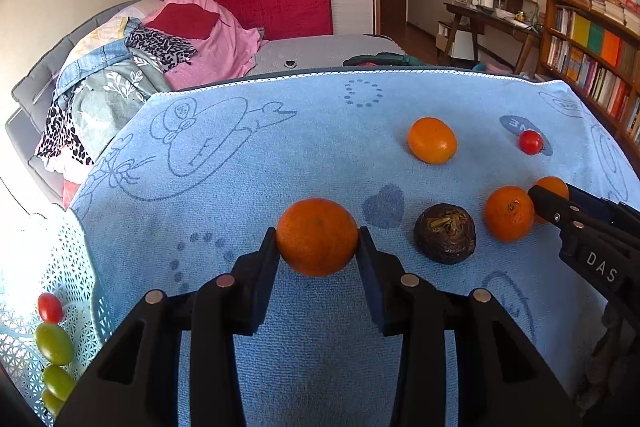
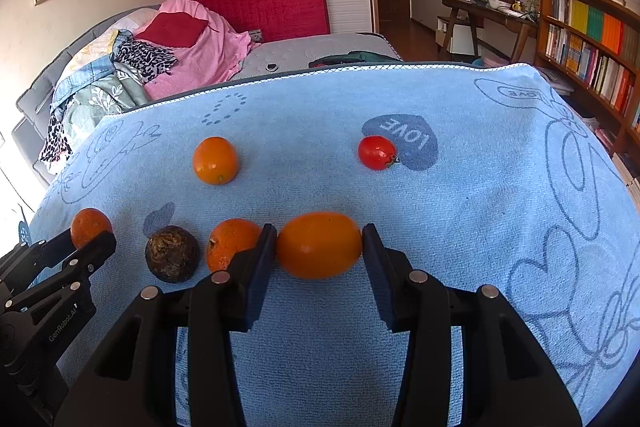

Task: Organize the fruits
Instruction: 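Lift the round orange with the left gripper while the right holds the long orange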

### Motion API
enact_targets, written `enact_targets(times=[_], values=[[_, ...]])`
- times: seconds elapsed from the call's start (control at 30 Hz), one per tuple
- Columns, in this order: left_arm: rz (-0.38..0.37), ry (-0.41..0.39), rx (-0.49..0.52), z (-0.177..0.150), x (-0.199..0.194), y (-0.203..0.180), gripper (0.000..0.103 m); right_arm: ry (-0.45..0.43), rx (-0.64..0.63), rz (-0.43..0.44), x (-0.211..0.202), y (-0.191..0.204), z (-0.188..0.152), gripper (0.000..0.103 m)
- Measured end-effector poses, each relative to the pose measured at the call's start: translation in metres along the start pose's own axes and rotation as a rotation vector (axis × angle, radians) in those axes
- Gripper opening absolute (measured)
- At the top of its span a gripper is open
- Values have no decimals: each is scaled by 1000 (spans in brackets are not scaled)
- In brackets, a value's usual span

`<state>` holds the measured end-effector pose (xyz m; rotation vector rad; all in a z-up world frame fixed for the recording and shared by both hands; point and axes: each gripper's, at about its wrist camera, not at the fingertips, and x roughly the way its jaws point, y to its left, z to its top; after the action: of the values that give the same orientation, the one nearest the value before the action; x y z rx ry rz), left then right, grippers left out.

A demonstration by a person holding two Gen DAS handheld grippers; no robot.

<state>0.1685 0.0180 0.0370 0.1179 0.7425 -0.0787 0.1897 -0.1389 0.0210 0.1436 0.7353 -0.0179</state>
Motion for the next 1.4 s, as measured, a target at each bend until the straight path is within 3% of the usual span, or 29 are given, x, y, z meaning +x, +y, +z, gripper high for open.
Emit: enact_targets(times=[0.23, 0.8, 1.4], values=[[28, 9, -36, -11, -23, 10, 39, -16, 2, -9, -4, 1, -2, 46], [71, -70, -77, -28, -100, 39, 39, -50, 16, 11, -45, 13, -11, 45], [104, -93, -122, -47, -129, 72, 40, -51, -30, 74, -80, 61, -28, 46]])
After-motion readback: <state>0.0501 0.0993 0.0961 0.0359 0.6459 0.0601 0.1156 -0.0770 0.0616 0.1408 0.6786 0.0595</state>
